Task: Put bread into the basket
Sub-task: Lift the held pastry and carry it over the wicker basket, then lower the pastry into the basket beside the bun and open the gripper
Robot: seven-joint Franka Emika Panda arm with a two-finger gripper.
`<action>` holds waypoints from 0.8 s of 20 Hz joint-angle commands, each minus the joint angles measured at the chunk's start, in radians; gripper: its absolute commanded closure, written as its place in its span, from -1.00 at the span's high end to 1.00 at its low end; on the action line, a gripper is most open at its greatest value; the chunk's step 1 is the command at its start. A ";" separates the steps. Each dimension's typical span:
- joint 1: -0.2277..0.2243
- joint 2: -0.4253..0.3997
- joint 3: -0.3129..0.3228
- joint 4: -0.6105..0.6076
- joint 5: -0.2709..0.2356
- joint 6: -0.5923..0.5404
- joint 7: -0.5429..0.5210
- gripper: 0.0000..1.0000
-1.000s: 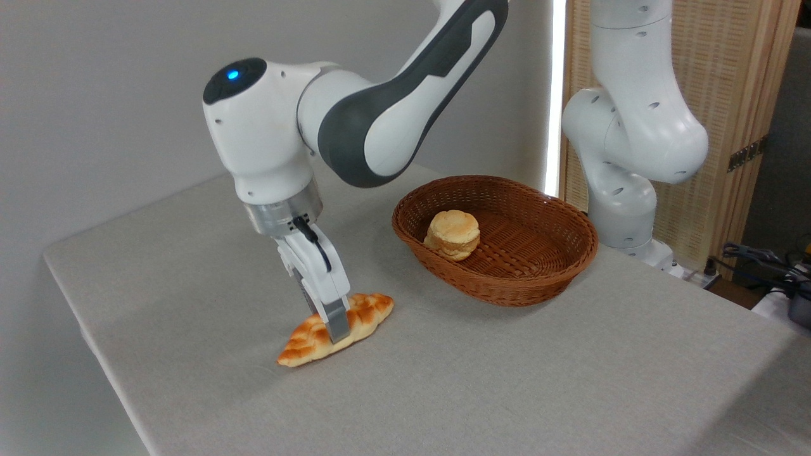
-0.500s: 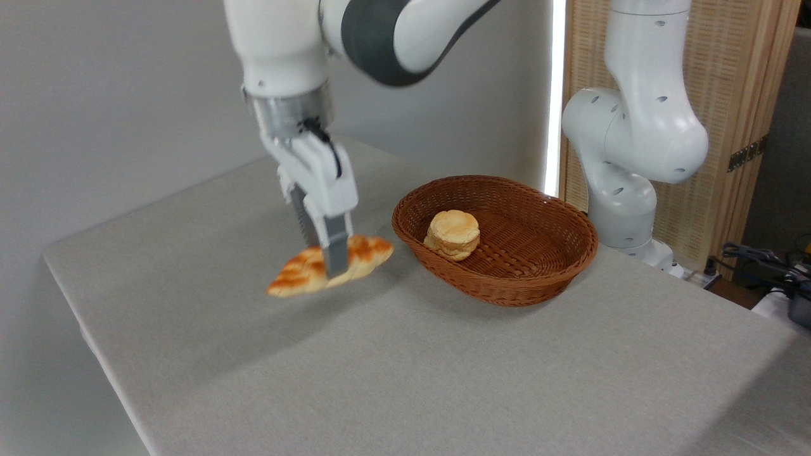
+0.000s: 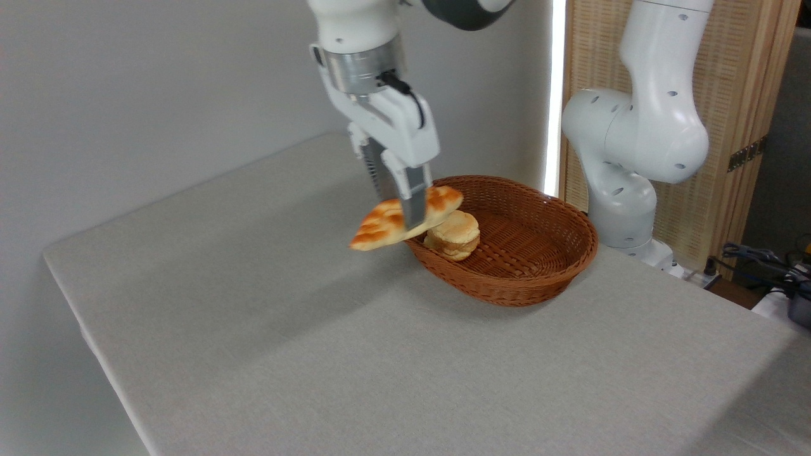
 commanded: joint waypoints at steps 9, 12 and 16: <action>0.017 -0.125 0.048 -0.220 0.012 -0.094 -0.037 1.00; 0.017 -0.119 0.048 -0.221 0.011 -0.095 -0.036 1.00; 0.017 -0.118 0.048 -0.221 0.011 -0.097 -0.034 1.00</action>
